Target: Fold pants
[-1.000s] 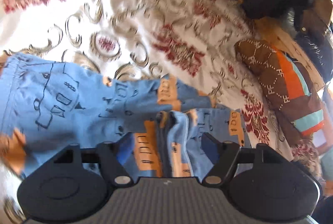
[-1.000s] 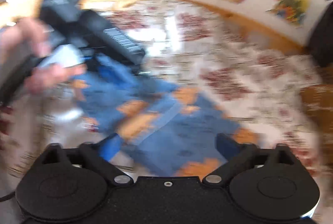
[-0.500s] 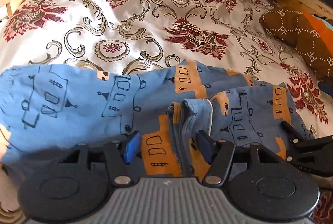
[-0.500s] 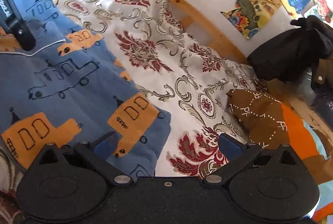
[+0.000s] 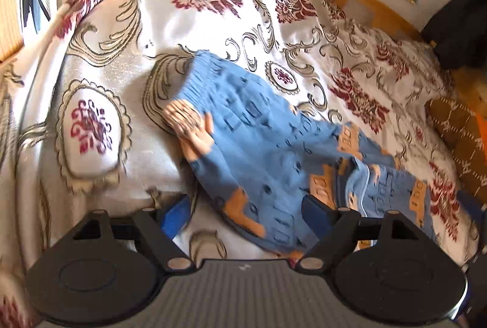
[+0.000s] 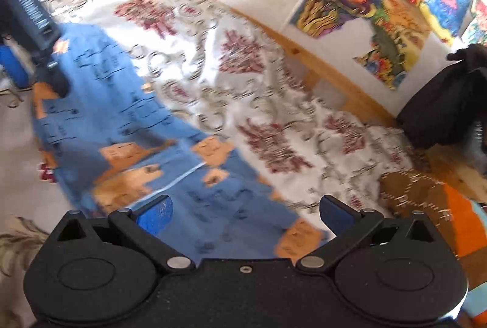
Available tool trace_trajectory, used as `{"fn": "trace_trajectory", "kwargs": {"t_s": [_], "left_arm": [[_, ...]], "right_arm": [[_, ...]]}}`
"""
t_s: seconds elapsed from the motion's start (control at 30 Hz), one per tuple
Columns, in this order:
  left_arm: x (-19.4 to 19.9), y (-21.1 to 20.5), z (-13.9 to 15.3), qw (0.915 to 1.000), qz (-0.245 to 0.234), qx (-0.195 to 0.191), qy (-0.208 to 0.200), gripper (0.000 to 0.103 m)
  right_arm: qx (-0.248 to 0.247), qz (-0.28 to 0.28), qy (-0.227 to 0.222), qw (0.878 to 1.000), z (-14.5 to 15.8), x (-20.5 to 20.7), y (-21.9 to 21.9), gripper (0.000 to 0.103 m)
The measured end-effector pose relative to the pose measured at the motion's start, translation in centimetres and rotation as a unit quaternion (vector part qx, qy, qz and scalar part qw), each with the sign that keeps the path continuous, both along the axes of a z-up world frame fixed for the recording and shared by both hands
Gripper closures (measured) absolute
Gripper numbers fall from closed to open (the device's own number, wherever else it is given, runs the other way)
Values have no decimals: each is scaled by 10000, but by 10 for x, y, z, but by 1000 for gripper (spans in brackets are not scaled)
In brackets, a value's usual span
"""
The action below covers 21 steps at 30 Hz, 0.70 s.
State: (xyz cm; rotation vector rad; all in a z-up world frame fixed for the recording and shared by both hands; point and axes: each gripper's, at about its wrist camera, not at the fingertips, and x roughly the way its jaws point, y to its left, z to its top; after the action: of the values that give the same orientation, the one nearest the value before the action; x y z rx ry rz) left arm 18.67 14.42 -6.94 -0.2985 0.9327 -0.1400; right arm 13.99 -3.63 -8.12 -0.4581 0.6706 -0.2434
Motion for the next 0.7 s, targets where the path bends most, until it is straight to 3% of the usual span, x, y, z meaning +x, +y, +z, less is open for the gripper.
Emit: {"fn": "trace_trajectory", "kwargs": {"t_s": [0.1, 0.33, 0.4, 0.53, 0.6, 0.7], "left_arm": [[9, 9, -3, 9995, 11, -296, -93, 24], [22, 19, -10, 9922, 608, -925, -581, 30], [20, 23, -10, 9888, 838, -1024, -692, 40], [16, 35, -11, 9776, 1269, -1425, -889, 46], [17, 35, -13, 9752, 1456, -1392, -912, 55], [16, 19, -10, 9818, 1423, -703, -1044, 79]], "right_arm": [[-92, -26, 83, 9999, -10, 2, 12, 1], [-9, -251, -6, 9997, -27, 3, 11, 1], [-27, -244, -175, 9995, -25, -1, 11, 1], [83, -241, -372, 9990, -21, -4, 10, 1], [89, -212, -361, 9991, -22, -4, 11, 1], [26, -161, -235, 9996, -25, -3, 12, 1]]}}
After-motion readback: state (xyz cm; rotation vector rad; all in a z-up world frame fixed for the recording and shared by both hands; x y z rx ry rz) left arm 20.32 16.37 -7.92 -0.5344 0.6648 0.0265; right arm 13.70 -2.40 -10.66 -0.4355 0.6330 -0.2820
